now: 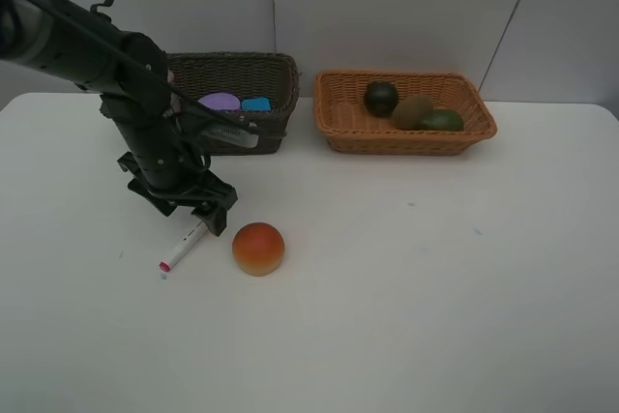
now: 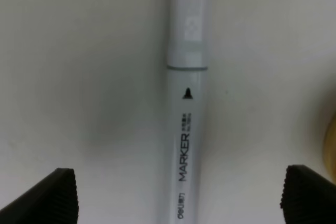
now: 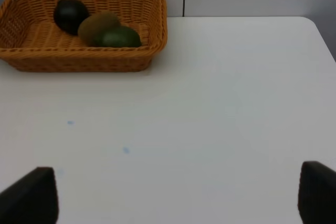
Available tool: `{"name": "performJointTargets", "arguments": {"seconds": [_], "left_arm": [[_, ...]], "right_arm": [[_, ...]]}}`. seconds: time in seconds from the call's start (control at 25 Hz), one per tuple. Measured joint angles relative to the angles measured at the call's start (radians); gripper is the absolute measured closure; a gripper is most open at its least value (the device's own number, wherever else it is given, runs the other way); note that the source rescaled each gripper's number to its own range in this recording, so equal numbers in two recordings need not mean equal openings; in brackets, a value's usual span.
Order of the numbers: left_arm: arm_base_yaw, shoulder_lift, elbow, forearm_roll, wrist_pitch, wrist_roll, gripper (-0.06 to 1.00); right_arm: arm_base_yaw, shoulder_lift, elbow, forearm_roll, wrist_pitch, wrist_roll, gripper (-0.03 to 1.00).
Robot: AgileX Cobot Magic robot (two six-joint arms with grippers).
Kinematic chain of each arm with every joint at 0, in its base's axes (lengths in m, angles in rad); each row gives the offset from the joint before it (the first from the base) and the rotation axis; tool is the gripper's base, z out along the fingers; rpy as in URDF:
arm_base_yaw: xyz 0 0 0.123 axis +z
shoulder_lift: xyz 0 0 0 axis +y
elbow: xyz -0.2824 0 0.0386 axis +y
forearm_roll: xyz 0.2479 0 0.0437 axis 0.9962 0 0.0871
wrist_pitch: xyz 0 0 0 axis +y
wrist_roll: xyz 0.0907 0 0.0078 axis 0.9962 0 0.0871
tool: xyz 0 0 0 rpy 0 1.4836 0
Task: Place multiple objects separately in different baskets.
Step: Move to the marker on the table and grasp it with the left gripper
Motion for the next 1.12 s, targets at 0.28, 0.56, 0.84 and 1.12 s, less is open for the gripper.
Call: {"name": "performJointTargets", "arguments": {"seconds": [0.28,0.56,0.84,1.12], "left_arm": [[0.000,0.021,0.000,0.022,-0.041,0.000,-0.05],[0.000,0.025,0.000,0.025,-0.058,0.000,-0.05],[0.000,0.061,0.000,0.029,-0.056,0.000,-0.05],[0.000,0.061,0.000,0.029,-0.058,-0.001,-0.05]], "right_arm": [[0.000,0.000,0.000,0.000,0.000,0.000,-0.03],[0.000,0.000,0.000,0.000,0.000,0.000,-0.03],[0.000,0.000,0.000,0.000,0.000,0.000,-0.03],[0.000,0.000,0.000,0.000,0.000,0.000,-0.03]]}}
